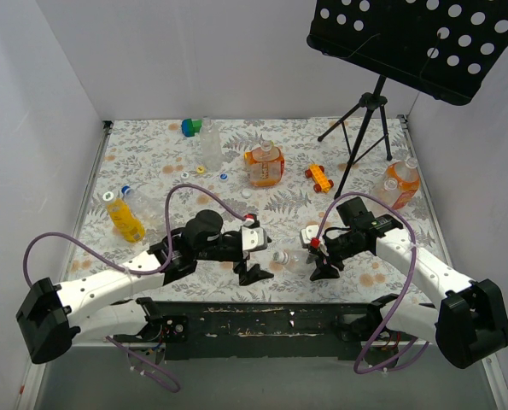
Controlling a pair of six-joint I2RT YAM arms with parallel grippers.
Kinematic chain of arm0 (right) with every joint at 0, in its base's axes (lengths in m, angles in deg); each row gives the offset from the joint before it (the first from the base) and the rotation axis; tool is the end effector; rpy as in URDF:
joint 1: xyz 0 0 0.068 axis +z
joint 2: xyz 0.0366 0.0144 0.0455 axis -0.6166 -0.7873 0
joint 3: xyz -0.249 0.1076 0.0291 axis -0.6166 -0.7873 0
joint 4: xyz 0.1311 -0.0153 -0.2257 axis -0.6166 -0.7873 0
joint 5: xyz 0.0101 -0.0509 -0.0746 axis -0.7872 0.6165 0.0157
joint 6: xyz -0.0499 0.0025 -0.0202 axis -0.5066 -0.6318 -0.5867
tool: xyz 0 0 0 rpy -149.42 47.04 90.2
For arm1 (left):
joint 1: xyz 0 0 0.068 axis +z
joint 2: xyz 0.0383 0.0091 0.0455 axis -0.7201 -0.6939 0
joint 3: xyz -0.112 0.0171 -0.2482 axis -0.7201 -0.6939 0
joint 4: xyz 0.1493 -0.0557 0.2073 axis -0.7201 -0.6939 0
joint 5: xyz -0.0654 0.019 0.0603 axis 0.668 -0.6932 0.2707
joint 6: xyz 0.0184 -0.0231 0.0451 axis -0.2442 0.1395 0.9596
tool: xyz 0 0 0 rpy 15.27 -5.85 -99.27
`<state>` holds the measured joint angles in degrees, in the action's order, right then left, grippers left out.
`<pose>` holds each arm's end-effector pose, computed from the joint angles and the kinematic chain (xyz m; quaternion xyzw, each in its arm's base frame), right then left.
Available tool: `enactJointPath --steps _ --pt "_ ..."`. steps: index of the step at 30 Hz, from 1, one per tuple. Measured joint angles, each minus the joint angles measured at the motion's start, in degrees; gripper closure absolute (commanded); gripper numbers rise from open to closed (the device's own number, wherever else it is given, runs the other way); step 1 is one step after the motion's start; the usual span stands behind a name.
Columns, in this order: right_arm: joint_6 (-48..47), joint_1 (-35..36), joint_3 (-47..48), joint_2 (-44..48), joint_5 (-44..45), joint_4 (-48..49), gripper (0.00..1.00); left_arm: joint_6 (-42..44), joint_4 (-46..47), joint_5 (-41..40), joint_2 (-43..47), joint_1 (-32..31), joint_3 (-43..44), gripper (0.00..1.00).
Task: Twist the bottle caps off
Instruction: Unscrew the bottle cap from the plastic bottle.
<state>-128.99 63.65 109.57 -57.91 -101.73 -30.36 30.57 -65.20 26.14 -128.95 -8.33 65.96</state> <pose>0.1566 0.1041 0.2078 -0.6811 0.5931 0.3241 0.2816 0.1194 -0.1977 0.2657 0.3617 0.7305 -0.5053 0.2831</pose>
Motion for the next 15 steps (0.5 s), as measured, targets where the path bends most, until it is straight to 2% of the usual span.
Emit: enactJointPath --steps 3,7,15 --pt "0.0 0.0 0.0 0.0 0.0 0.0 0.94 -0.3 2.6 0.5 -1.4 0.0 0.2 0.17" --pt "0.0 0.0 0.0 0.0 0.0 0.0 0.94 -1.1 4.2 1.3 -3.6 0.0 0.5 0.35" --pt "0.0 0.0 0.0 0.0 0.0 0.0 0.94 -2.5 5.8 2.3 -6.6 0.0 1.3 0.43"
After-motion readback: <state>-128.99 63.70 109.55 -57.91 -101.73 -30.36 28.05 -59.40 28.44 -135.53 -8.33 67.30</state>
